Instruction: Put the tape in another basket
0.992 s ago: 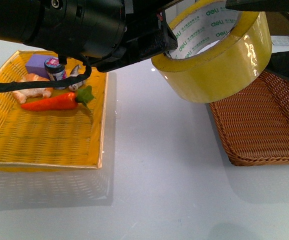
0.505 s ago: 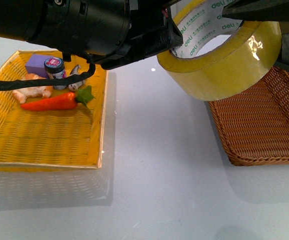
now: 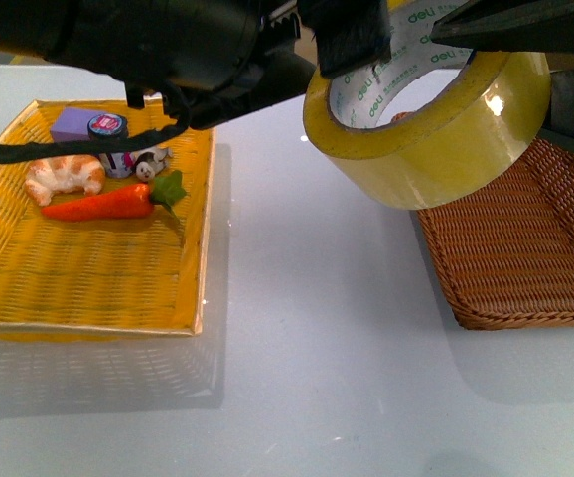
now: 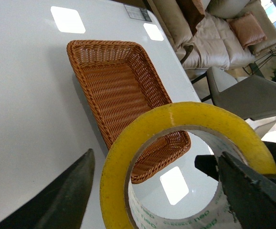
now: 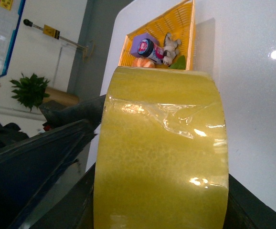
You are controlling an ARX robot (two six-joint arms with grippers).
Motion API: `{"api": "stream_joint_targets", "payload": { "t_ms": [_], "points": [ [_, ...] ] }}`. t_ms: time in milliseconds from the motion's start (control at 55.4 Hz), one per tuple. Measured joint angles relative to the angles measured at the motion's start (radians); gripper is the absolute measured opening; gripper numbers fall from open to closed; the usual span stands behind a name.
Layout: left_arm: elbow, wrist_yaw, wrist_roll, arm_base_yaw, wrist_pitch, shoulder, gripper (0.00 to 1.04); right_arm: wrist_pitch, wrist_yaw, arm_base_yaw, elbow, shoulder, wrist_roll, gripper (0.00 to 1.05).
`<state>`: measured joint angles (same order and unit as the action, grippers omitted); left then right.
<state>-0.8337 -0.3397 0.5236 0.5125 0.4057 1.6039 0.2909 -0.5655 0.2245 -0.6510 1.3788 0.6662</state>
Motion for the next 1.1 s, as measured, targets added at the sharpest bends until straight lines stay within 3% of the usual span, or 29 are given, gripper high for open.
{"api": "stream_joint_targets", "payload": {
  "t_ms": [108,343,379,433,487,541,650,902,1011,1101],
  "points": [
    [0.029,0.011,-0.011,-0.018,0.002,-0.051,0.97,0.005,0.000,-0.019,0.007,0.000,0.000,0.47],
    [0.123,-0.005,0.001,-0.124,0.074,-0.235,0.96,0.051,-0.003,-0.127,0.046,0.000,0.000,0.47],
    [0.145,0.060,-0.028,-0.127,0.110,-0.256,0.94,0.057,-0.004,-0.143,0.049,0.000,0.000,0.47],
    [0.205,0.294,-0.130,-0.133,0.219,-0.301,0.85,0.068,-0.008,-0.170,0.053,0.002,-0.001,0.46],
    [0.278,0.466,-0.248,-0.161,0.271,-0.362,0.76,0.082,-0.015,-0.196,0.053,0.013,-0.002,0.46],
    [0.366,0.558,-0.363,-0.225,0.277,-0.451,0.65,0.107,-0.023,-0.230,0.053,0.038,-0.004,0.46],
    [0.528,0.496,-0.463,-0.354,0.282,-0.606,0.42,0.175,-0.017,-0.308,0.053,0.120,-0.004,0.46],
    [0.651,0.436,-0.504,-0.408,0.273,-0.738,0.01,0.309,0.012,-0.381,-0.001,0.346,0.021,0.46],
    [0.686,0.417,-0.509,-0.426,0.253,-0.793,0.02,0.369,0.043,-0.395,-0.053,0.451,0.051,0.46],
    [0.711,0.348,-0.511,-0.484,0.229,-0.840,0.02,0.414,0.061,-0.394,-0.102,0.538,0.082,0.46]
  ]
}}
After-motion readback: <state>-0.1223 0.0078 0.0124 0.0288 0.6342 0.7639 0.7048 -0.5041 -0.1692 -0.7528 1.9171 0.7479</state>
